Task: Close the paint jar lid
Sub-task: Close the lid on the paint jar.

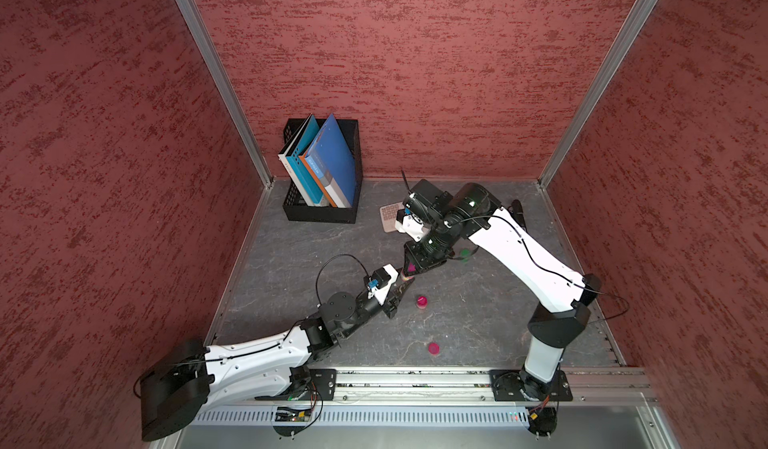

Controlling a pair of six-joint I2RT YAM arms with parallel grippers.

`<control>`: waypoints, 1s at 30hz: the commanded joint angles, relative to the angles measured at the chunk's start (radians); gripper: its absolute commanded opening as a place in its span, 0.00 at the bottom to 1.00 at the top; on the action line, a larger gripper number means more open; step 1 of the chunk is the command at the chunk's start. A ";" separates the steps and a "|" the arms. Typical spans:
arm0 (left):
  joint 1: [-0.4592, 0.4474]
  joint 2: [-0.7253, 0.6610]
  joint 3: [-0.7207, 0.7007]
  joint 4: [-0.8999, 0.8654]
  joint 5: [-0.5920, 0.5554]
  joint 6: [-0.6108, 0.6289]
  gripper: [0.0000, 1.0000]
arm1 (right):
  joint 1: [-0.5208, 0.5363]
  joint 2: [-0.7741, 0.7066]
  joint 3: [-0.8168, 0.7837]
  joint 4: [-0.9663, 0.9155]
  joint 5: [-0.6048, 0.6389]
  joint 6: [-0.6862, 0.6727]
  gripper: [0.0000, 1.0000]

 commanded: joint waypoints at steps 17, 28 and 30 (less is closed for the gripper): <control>-0.034 -0.036 0.035 -0.007 -0.016 0.019 0.20 | -0.009 0.016 0.000 -0.172 0.025 -0.012 0.27; -0.038 -0.024 0.052 -0.031 -0.011 0.037 0.20 | -0.009 -0.001 -0.063 -0.174 0.007 -0.022 0.27; -0.038 -0.021 0.055 -0.032 -0.010 0.040 0.20 | -0.009 -0.004 -0.077 -0.174 0.012 -0.022 0.27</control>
